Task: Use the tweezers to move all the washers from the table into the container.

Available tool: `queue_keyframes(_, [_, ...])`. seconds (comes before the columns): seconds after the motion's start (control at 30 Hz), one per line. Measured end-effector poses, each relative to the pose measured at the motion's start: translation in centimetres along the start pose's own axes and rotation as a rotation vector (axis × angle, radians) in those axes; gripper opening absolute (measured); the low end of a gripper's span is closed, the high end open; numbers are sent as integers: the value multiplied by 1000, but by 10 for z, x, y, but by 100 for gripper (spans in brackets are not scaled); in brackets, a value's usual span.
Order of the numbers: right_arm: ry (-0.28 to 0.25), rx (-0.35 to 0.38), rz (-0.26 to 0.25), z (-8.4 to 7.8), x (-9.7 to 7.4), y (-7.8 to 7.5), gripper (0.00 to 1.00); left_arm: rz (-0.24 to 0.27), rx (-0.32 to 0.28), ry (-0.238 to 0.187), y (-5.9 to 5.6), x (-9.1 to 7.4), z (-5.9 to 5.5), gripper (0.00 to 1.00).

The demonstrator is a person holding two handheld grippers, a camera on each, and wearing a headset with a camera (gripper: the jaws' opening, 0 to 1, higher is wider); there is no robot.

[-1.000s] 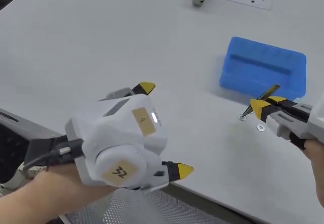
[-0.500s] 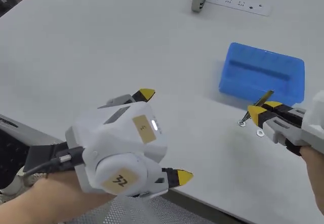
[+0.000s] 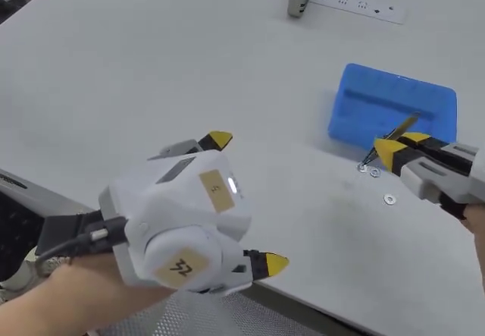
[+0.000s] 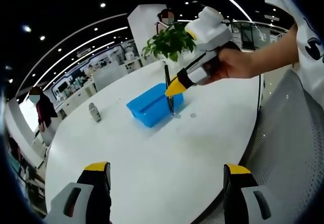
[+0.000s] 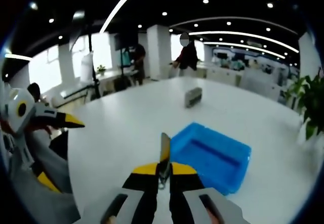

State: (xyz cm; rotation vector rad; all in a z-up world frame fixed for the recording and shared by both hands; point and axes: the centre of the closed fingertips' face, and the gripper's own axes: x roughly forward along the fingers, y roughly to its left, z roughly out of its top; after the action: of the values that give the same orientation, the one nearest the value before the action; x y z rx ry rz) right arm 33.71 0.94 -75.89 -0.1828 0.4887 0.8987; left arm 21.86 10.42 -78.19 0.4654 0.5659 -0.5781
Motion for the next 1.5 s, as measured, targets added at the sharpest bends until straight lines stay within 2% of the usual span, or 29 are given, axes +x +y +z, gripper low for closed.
queue_keyframes(0.3, [-68, 53, -31, 23, -2, -18, 3, -1, 3, 5, 0, 1, -1, 94])
queue_keyframes(0.77, [-112, 10, -82, 44, 8, -50, 3, -7, 1, 11, -1, 1, -2, 95])
queue_keyframes(0.9, [-95, -12, -94, 39, 17, -57, 3, -8, 4, 13, -2, 2, -2, 95])
queue_keyframes(1.03, [-87, -7, -93, 34, 23, -60, 3, -9, 4, 14, -2, 2, -3, 94])
queue_keyframes(1.3, [-41, -2, -102, 11, 41, -66, 3, -7, 3, 19, -1, 2, -3, 94])
queue_keyframes(1.5, [-24, 9, -107, 5, 48, -71, 3, -7, 4, 24, -1, 2, -5, 94])
